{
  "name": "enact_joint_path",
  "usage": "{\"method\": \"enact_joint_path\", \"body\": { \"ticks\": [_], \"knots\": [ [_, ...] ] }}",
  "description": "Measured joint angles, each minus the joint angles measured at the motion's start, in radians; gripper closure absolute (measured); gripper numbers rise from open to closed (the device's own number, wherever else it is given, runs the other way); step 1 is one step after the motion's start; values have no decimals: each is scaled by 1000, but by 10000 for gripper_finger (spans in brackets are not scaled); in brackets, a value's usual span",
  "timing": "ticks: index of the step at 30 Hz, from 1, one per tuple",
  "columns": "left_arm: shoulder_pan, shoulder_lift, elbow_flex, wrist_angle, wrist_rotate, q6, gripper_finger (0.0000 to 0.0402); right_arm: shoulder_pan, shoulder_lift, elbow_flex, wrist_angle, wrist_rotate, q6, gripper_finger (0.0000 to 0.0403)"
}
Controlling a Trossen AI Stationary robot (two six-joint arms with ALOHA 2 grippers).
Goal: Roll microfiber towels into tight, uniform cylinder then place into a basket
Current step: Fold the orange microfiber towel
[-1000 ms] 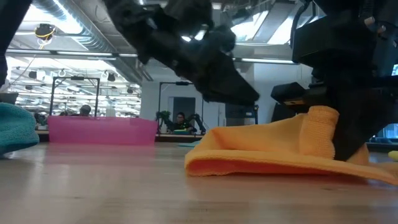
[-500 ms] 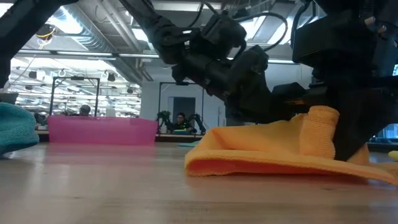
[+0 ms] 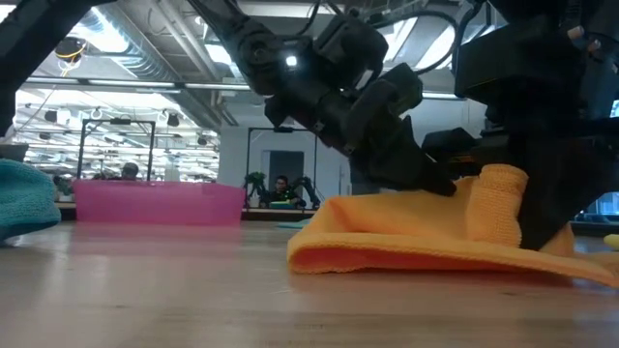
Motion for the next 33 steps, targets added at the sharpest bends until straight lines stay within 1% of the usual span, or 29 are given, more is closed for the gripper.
{"method": "enact_joint_path", "body": {
  "ticks": [3, 5, 9, 12, 15, 19, 21, 26, 30, 33],
  "knots": [
    [-9, 0, 0, 1, -4, 20, 377, 0, 0, 0, -2, -1, 0, 391],
    [-15, -5, 0, -6, -37, 15, 393, 0, -7, 0, -11, -1, 13, 391],
    [-40, -57, 1, -67, -158, 61, 400, 0, -51, -5, -90, -5, 73, 391],
    [-65, -107, 0, -146, -220, 81, 401, 0, -106, -6, -163, -1, 125, 391],
    [-99, -163, 1, -209, -308, 108, 401, 0, -164, -5, -248, 54, 165, 391],
    [-150, -225, 1, -293, -439, 120, 401, 0, -237, -5, -326, 152, 208, 391],
    [-178, -255, -1, -347, -511, 120, 401, 0, -268, -5, -348, 201, 214, 391],
    [-237, -296, -1, -405, -678, 125, 401, -16, -334, -3, -374, 330, 233, 391],
    [-270, -306, 0, -407, -791, 125, 401, -50, -353, -2, -372, 365, 234, 391],
    [-295, -306, 0, -425, -913, 124, 401, -76, -354, -2, -376, 365, 234, 391]
  ]
}}
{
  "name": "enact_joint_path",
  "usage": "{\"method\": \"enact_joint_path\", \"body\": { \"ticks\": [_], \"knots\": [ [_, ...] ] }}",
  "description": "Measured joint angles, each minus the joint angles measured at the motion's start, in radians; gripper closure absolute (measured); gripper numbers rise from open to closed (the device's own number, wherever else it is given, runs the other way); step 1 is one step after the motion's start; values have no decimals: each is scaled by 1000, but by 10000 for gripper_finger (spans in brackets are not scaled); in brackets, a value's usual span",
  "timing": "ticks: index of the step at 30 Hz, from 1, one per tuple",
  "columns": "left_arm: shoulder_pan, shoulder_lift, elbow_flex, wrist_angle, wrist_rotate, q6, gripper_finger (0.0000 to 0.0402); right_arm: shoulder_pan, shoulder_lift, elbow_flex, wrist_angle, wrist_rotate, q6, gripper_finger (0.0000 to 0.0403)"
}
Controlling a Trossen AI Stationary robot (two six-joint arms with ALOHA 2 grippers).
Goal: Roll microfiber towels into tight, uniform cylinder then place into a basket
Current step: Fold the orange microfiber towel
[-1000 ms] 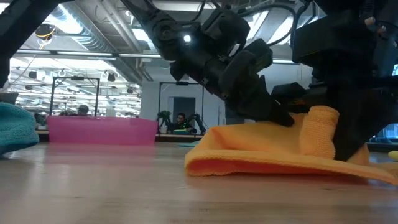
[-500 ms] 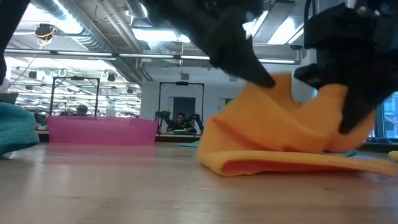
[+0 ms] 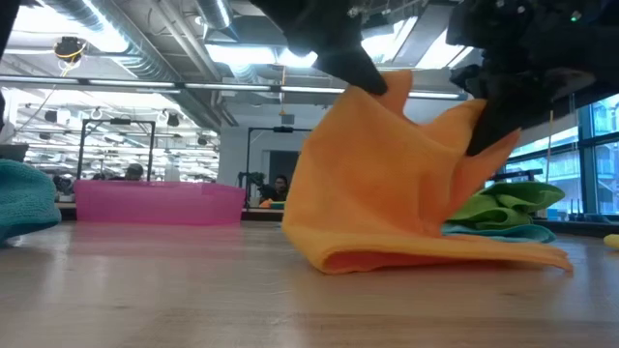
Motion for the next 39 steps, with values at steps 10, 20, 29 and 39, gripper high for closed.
{"method": "enact_joint_path", "body": {
  "ticks": [10, 20, 29, 39],
  "knots": [
    [-51, -58, -210, 145, -154, -83, 401, -61, -1, 0, 4, 0, -4, 391],
    [-50, -179, -634, 874, -127, 51, 402, -106, 0, 1, 82, 59, -34, 391],
    [-22, -178, -828, 1173, -122, 84, 401, -128, 1, 2, 152, 257, -154, 391],
    [-38, -177, -840, 1166, 2, 105, 401, -128, 1, -50, 191, 122, -154, 391]
  ]
}}
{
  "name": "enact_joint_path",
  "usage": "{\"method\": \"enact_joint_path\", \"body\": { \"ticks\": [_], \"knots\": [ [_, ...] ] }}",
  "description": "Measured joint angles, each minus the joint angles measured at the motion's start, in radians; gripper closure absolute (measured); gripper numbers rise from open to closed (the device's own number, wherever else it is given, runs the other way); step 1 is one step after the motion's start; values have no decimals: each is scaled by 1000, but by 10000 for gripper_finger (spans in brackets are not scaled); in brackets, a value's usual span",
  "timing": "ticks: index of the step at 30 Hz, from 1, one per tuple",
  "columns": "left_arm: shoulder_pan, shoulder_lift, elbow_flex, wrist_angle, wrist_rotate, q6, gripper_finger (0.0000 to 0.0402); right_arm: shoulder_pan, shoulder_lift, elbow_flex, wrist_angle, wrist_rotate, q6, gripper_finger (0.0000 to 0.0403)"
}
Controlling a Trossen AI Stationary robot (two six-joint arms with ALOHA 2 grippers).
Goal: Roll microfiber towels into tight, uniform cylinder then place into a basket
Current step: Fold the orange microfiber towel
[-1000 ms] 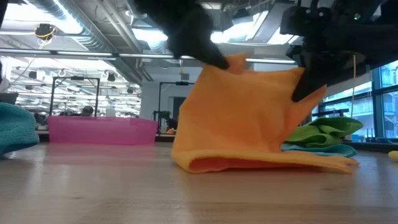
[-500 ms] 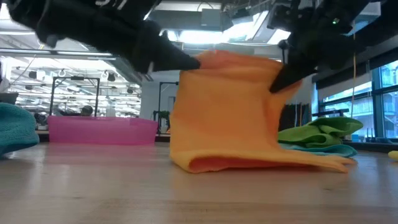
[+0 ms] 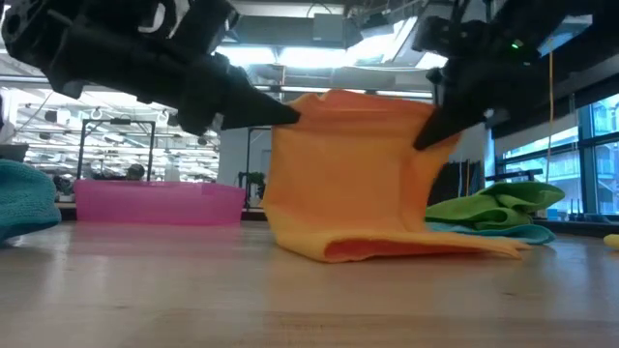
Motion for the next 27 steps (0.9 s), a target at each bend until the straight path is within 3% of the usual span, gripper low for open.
{"method": "enact_joint_path", "body": {
  "ticks": [7, 14, 23, 27],
  "knots": [
    [-49, 3, 1, -43, 57, 9, 401, 48, 0, -87, 117, -99, -21, 391],
    [-69, 3, 1, -85, 193, -21, 401, 80, 0, -132, 216, -146, -82, 391],
    [-69, 3, 0, -91, 325, -53, 401, 79, 0, -139, 212, -177, -81, 391],
    [-69, 3, -1, -96, 345, -55, 382, 79, 1, -141, 213, -198, -79, 383]
  ]
}}
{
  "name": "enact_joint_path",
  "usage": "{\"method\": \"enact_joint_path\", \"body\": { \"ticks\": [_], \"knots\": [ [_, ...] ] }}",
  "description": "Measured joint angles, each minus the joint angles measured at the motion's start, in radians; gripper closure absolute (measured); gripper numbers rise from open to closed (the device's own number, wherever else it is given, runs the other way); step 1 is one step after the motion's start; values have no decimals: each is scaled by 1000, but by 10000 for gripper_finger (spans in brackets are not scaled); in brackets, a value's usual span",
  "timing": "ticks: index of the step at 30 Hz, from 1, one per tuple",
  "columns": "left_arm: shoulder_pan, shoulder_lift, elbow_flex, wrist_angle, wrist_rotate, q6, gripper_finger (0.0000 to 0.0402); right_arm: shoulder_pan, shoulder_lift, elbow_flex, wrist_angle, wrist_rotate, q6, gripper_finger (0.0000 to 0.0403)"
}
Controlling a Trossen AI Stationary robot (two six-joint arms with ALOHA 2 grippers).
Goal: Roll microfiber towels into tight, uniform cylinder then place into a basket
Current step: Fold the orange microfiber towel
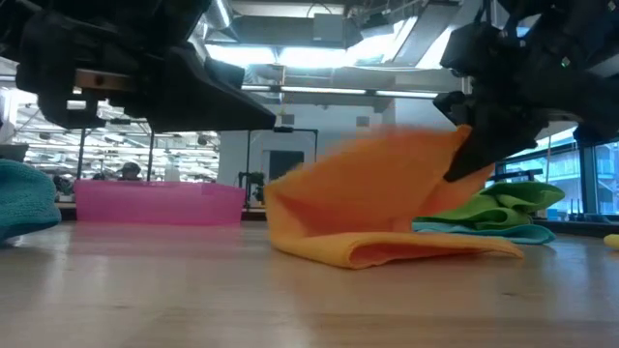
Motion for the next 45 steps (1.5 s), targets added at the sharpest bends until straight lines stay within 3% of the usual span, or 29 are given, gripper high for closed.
{"method": "enact_joint_path", "body": {
  "ticks": [9, 14, 20, 30, 36, 40, 45],
  "knots": [
    [6, 0, 0, 4, -91, -27, 298, 0, 0, 1, 12, -113, -1, 291],
    [19, 0, 0, 10, -106, -53, 288, 1, 0, 1, 10, -198, 27, 232],
    [23, 0, 1, -8, -10, -132, 288, 17, 0, 2, 2, -306, 52, 185],
    [-3, 35, 11, -63, 1, -231, 288, 59, 0, 3, 1, -317, 83, 163],
    [2, 175, 104, -68, 0, -241, 288, 58, -2, 3, 46, -179, 119, 162],
    [2, 229, 171, -88, -3, -230, 288, 46, -2, 3, 50, -158, 136, 162],
    [5, 230, 221, -234, -89, -242, 288, 37, 19, 3, 77, -158, 182, 162]
  ]
}}
